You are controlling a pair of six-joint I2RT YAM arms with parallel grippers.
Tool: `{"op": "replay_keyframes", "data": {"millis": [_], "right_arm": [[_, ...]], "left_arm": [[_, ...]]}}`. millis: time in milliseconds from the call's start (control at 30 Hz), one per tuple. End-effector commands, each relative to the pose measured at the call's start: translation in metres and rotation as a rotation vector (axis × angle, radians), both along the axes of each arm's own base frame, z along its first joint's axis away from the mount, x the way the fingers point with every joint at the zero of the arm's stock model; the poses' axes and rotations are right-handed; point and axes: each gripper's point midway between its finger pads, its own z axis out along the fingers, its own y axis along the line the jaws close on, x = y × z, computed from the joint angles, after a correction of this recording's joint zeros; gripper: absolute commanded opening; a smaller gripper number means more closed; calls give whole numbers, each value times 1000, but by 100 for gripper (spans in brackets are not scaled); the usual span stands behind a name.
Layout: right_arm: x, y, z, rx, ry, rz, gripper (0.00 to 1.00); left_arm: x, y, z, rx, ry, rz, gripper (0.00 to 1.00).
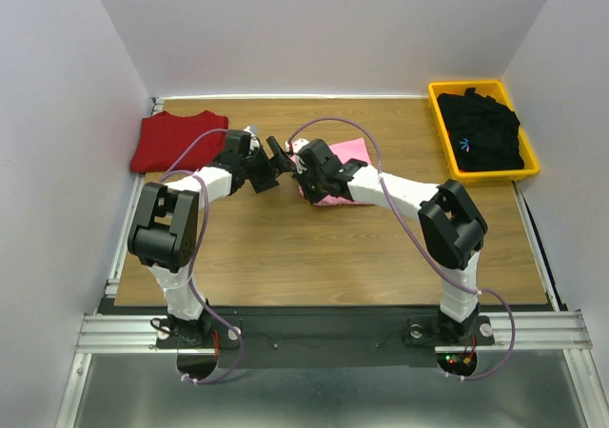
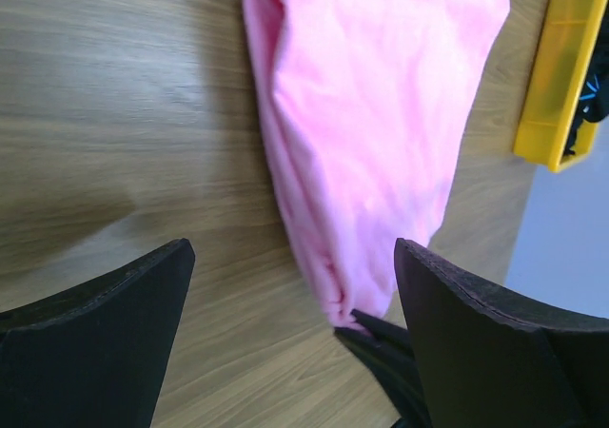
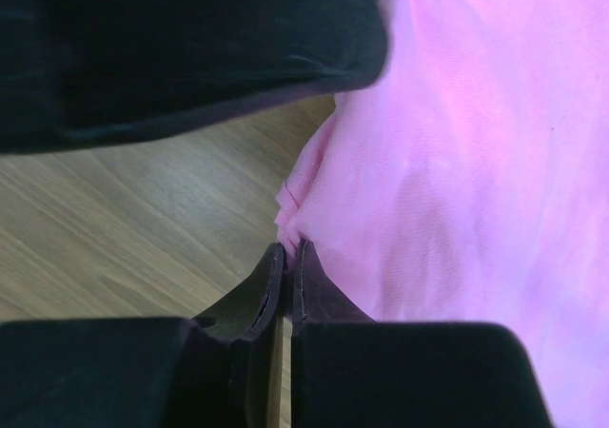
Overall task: Fold and stack the t-shirts
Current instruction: Neatly place the folded tshirt to the corner
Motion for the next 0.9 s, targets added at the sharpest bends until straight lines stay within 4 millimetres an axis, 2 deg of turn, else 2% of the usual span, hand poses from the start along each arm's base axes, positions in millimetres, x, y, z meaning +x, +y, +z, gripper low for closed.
{"op": "replay_keyframes", "data": {"millis": [0,233,367,533,633,667,700,767,800,867], "right_arm": [[7,11,35,111,-62,-8,1],[7,14,41,143,-69,-16,1],[6,17,46,169,-69,-14,1],[7,22,46,192,-64,-18,1],[5,26,49,216,-54,-4,1],[4,27,48,215,-50,-2,1],[5,27,48,215,-53,-2,1],[5,27,47,213,-50,-1,1],[5,28,47,216,-51,0,1],[4,28,47,218,-50,3,1]], "left_arm": [[13,-25,13,-97,-31,-28,99],[19,-34,-19,-70,15,18,99],[19,-44,-28,-84,19,11,98],[14,-61,-46,-78,40,-5,89],[14,-60,-54,-59,43,9,76],[14,-58,-56,-47,36,10,68],[17,-54,-58,-26,27,27,64],[21,-50,-57,2,3,28,53],[23,-48,-56,20,-8,37,43],[30,-45,-50,39,-33,42,31]]}}
